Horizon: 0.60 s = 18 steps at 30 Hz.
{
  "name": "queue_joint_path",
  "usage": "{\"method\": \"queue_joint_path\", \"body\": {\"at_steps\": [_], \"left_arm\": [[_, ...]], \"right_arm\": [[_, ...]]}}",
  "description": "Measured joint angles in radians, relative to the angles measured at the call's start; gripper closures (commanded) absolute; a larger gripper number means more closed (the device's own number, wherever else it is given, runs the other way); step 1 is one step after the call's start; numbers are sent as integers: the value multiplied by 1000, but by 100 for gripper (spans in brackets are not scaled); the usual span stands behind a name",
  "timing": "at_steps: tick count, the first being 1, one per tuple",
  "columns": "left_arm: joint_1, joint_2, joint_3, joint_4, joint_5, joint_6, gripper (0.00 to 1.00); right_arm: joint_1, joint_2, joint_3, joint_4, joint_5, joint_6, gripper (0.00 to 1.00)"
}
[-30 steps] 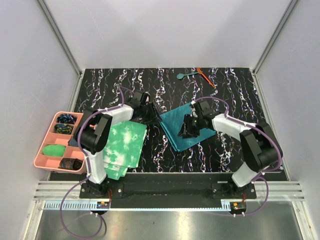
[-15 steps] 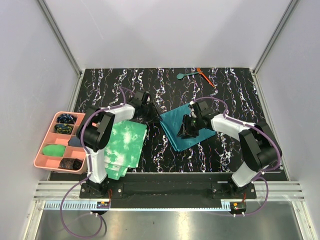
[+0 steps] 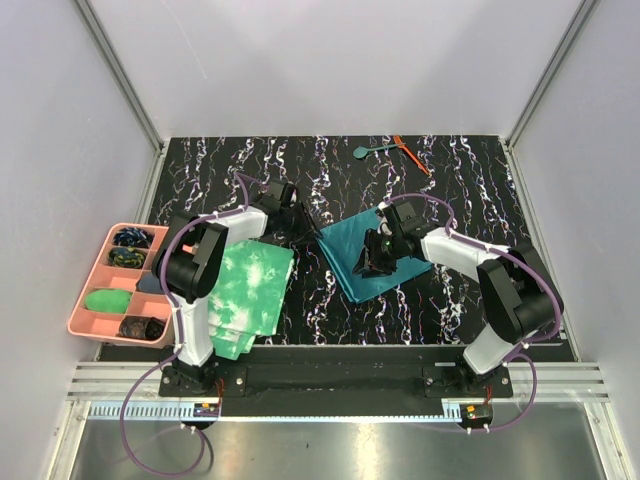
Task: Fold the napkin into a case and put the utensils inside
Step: Smooth out the square-folded napkin at the center of the board.
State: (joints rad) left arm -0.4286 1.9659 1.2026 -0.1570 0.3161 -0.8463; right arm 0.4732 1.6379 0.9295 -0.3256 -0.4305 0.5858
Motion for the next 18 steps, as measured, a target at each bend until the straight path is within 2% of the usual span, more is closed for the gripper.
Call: {"method": "queue_joint_path", "body": {"at_steps": [18], "left_arm": [[2, 0, 3, 18, -7, -24, 70]], "right_arm": [[5, 16, 3, 0, 0, 0, 58]]}}
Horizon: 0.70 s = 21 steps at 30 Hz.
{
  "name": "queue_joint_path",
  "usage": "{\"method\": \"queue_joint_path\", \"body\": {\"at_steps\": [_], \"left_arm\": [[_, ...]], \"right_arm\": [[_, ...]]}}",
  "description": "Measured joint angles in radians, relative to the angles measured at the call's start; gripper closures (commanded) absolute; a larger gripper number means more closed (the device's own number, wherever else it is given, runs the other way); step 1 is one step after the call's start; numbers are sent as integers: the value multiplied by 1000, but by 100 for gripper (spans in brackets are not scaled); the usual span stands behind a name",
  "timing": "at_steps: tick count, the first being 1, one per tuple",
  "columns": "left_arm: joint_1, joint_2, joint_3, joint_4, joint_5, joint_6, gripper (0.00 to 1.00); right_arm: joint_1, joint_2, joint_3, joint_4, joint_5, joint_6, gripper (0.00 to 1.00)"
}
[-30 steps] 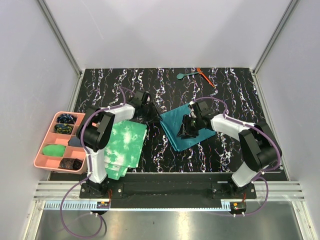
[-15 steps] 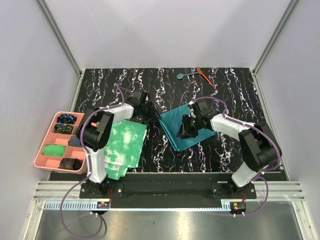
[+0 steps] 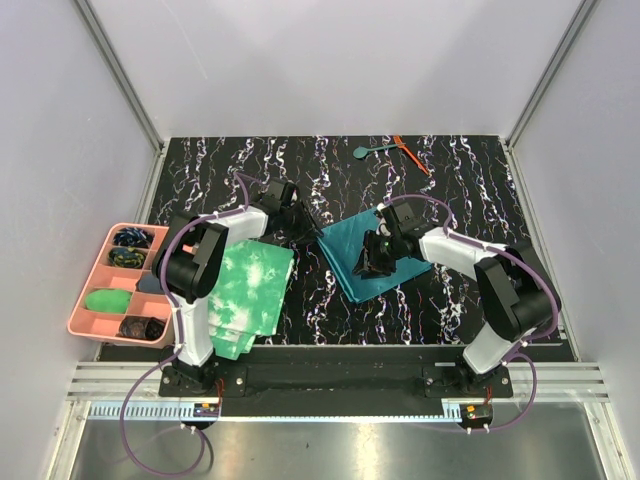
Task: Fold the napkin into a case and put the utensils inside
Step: Smooth out the square-folded napkin at the center of the board.
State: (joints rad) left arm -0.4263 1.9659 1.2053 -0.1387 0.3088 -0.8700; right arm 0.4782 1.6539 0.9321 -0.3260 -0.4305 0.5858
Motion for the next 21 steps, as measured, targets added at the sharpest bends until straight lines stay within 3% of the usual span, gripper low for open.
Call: {"method": "queue_joint_path", "body": {"at_steps": [7, 21], "left_arm": [[2, 0, 0, 3, 0, -14, 83], [64, 1, -7, 91, 44, -78, 98]], "right_arm": [[6, 1, 6, 0, 0, 0, 57], [52, 32, 8, 0, 0, 0, 57]]}}
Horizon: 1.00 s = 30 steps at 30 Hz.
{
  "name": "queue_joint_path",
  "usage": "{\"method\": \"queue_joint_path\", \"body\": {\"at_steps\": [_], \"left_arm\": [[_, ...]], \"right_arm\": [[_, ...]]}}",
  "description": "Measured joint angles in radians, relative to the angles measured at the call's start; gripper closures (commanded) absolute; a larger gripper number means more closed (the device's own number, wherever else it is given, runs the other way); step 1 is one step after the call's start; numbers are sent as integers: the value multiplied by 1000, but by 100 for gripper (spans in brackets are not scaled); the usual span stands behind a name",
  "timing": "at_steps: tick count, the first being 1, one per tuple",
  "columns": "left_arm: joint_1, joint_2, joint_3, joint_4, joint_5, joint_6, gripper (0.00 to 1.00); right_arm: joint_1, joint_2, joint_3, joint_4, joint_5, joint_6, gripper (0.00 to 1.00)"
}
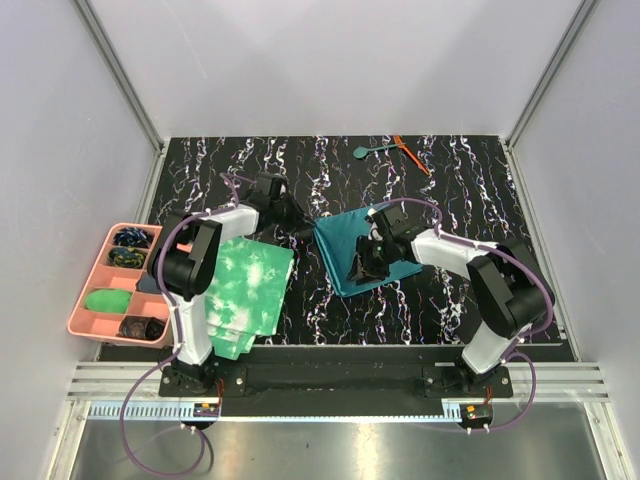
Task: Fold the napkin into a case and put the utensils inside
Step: Smooth out the square-folded napkin at the center of the board.
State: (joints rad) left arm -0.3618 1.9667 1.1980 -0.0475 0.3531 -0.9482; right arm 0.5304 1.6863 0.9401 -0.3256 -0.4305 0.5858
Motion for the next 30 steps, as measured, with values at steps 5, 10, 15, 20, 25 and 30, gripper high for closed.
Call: {"method": "queue_joint_path", "body": {"at_steps": [5, 10, 15, 20, 25, 30], "left_arm": [[36, 30, -17, 114, 66, -60, 95], [48, 53, -16, 121, 81, -57, 75], [49, 53, 1, 57, 76, 16, 54], [50, 23, 41, -96, 26, 134, 44], [42, -33, 123, -232, -76, 309, 49], [16, -26, 202, -261, -96, 492, 44]], "right_arm": [[21, 12, 15, 4, 0, 0, 58], [28, 15, 23, 5, 28, -1, 54], [2, -8, 24, -32, 89, -6, 48], [-146, -109, 13, -83, 126, -37, 38], [-277, -198, 2, -134, 152, -94, 35], [-325, -209, -2, -169, 149, -146, 35]]}}
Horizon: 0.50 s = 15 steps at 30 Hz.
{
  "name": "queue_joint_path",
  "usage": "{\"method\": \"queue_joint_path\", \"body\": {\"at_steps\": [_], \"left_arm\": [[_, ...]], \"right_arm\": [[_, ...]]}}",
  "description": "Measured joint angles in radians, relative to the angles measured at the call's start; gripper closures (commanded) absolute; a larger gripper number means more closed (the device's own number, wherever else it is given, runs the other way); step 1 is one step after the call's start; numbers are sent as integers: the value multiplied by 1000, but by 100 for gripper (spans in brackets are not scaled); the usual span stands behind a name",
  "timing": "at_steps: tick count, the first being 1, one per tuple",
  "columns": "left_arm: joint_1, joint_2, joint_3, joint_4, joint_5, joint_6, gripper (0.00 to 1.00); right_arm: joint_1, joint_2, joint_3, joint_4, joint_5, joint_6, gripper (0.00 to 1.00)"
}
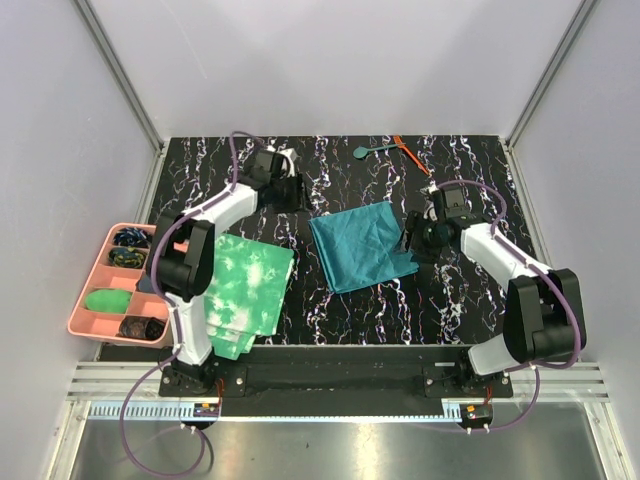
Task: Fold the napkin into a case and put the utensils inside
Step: Smooth out the square-folded napkin at the center of the board.
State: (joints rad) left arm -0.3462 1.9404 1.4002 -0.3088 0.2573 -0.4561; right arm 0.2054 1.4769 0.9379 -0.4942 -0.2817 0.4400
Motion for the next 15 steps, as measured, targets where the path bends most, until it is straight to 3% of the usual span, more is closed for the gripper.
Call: {"method": "queue_joint_path", "body": {"at_steps": [8, 15], "left_arm": [[-61, 100, 120, -40, -1, 242, 46], [-67, 156, 136, -60, -1, 324, 48]], "right_arm": [[-87, 0, -2, -26, -18, -58, 35], [-102, 0, -9, -27, -30, -85, 36]]}}
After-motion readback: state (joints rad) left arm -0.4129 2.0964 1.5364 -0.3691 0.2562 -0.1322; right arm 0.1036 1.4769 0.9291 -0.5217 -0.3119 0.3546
